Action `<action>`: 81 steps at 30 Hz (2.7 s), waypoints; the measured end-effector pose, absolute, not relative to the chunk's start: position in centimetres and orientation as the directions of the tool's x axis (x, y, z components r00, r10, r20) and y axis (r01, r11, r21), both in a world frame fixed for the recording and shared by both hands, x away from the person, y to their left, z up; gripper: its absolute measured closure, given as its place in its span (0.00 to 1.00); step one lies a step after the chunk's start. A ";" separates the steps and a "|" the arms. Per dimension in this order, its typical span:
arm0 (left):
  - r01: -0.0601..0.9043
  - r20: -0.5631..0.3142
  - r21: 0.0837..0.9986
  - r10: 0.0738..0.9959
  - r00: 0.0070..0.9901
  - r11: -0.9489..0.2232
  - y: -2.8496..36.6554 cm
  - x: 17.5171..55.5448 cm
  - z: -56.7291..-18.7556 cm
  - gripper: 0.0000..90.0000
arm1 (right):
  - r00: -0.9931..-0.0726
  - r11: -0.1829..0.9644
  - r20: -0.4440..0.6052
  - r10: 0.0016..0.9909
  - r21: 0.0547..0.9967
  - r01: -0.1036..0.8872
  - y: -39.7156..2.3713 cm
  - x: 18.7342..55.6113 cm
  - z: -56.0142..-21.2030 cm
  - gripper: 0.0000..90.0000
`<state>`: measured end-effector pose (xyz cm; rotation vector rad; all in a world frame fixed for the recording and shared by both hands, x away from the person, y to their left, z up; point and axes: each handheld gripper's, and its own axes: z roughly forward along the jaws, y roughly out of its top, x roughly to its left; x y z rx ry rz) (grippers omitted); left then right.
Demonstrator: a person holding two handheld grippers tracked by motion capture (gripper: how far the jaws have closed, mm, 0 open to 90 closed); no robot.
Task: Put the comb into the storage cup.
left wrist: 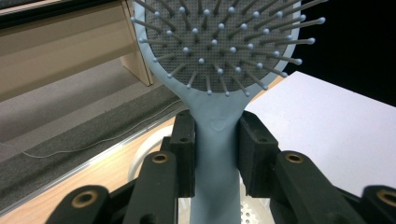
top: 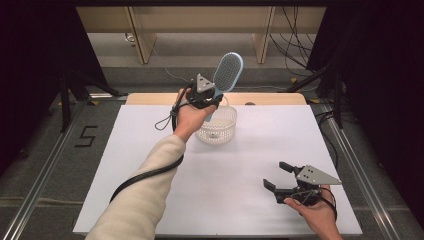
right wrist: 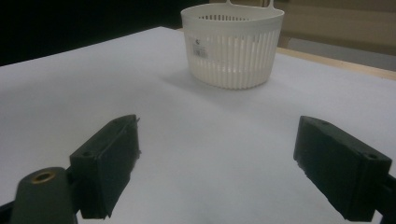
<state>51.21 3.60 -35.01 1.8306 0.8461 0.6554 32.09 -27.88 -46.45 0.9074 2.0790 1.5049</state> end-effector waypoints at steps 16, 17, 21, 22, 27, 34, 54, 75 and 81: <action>0.262 0.064 0.923 0.783 0.619 -0.283 3.6 51.5 -35.4 0.77 | -0.702 0.207 0.038 0.712 0.943 0.261 -27.9 32.1 -46.4 0.17; 0.262 0.064 0.922 0.783 0.619 -0.284 3.6 51.5 -35.4 0.77 | -0.701 0.206 0.038 0.712 0.943 0.260 -27.9 32.1 -46.5 0.17; 0.265 0.063 0.921 0.782 0.621 -0.285 3.6 51.6 -35.7 0.77 | -0.700 0.203 0.039 0.713 0.944 0.260 -27.9 32.1 -46.4 0.17; 0.266 0.062 0.921 0.781 0.621 -0.284 3.6 51.6 -35.7 0.77 | -0.701 0.204 0.039 0.712 0.944 0.260 -27.9 32.1 -46.4 0.17; 0.263 0.068 0.921 0.782 0.619 -0.288 3.7 51.7 -35.9 0.77 | -0.701 0.203 0.043 0.712 0.943 0.264 -27.9 32.1 -46.4 0.17; 0.262 0.070 0.920 0.781 0.621 -0.290 3.8 51.8 -36.1 0.77 | -0.701 0.205 0.041 0.712 0.943 0.264 -27.9 32.1 -46.4 0.17; 0.265 0.071 0.917 0.778 0.625 -0.297 3.9 52.0 -36.9 0.77 | -0.701 0.201 0.041 0.712 0.945 0.259 -27.9 32.1 -46.4 0.17; 0.269 0.071 0.915 0.777 0.625 -0.300 3.8 52.3 -37.5 0.77 | -0.701 0.201 0.043 0.712 0.944 0.262 -27.9 32.1 -46.4 0.17; 0.268 0.071 0.916 0.778 0.624 -0.299 3.9 52.3 -37.6 0.77 | -0.701 0.203 0.040 0.712 0.944 0.259 -27.9 32.1 -46.5 0.17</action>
